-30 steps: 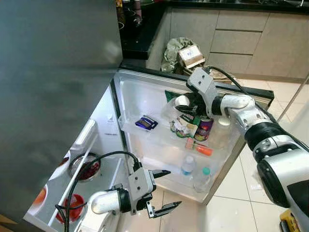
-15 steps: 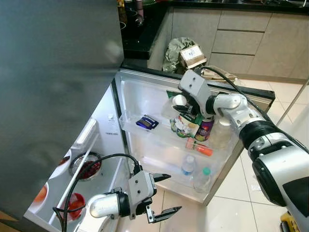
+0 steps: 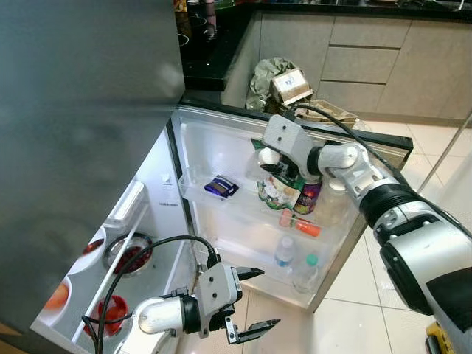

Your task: Restocking fridge

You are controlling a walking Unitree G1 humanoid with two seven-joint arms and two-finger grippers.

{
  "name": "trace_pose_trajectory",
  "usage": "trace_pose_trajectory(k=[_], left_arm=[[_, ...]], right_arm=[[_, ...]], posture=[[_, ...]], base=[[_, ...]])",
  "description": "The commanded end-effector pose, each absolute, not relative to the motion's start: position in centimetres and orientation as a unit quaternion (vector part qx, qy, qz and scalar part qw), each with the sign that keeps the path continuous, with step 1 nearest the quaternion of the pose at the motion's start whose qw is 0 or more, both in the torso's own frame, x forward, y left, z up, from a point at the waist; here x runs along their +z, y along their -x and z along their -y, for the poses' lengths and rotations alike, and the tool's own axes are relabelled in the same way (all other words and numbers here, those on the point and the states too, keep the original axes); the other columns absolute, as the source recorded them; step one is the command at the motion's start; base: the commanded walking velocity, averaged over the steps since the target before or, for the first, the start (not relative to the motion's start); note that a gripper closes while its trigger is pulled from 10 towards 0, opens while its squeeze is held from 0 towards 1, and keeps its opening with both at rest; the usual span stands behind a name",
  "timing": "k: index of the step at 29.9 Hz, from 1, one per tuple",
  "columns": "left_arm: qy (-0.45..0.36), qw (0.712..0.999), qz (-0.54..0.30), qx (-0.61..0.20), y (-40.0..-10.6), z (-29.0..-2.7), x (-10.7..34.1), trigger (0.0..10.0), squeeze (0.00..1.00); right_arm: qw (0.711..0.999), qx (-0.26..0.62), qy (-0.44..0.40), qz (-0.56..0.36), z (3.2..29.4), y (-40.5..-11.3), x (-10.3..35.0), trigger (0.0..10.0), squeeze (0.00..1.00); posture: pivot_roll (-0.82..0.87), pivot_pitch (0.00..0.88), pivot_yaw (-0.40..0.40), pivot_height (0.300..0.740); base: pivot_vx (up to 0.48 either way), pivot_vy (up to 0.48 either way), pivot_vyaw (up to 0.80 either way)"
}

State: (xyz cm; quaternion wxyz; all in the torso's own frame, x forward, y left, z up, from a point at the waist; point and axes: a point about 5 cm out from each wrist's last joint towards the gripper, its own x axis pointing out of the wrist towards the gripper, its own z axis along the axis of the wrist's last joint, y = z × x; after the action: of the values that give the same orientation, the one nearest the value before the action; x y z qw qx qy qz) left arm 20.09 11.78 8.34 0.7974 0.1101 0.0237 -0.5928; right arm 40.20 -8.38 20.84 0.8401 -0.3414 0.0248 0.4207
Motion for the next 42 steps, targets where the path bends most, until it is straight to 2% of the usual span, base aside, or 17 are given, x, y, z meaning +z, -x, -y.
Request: trace_pose_trajectory(k=[1,6,12,27,42], left_arm=[[-0.111,0.794,-0.029,-0.597,-19.8,-12.0,8.4,10.0,0.00],[-0.112,0.793,-0.030,-0.598,-19.7,-12.0,8.4,10.0,0.00],[-0.111,0.792,-0.029,-0.599,-19.6,-11.9,8.6,10.0,0.00],[-0.108,0.791,-0.030,-0.602,-18.8,-11.9,9.0,10.0,0.00],[-0.110,0.787,-0.031,-0.606,-18.5,-11.8,9.3,10.0,0.00]], right_arm=[[0.841,0.413,0.349,-0.015,8.2,-40.4,21.4,0.0,0.00],[0.842,0.410,0.351,-0.016,8.0,-40.3,21.2,0.0,0.00],[0.831,0.393,0.393,-0.022,7.9,-40.3,20.3,0.0,0.00],[0.831,0.397,0.388,-0.030,7.1,-39.9,19.1,0.0,0.00],[0.841,0.376,0.384,-0.061,7.9,-39.8,17.5,0.0,0.00]], posture=[[0.08,0.000,-0.067,0.740],[0.08,0.000,-0.066,0.740],[0.08,0.000,-0.067,0.740],[0.10,0.021,-0.065,0.740],[0.11,0.036,-0.062,0.740]], base=[[0.000,0.000,0.00],[0.000,0.000,0.00],[0.000,0.000,0.00],[0.000,0.000,0.00],[0.000,0.000,0.00]])
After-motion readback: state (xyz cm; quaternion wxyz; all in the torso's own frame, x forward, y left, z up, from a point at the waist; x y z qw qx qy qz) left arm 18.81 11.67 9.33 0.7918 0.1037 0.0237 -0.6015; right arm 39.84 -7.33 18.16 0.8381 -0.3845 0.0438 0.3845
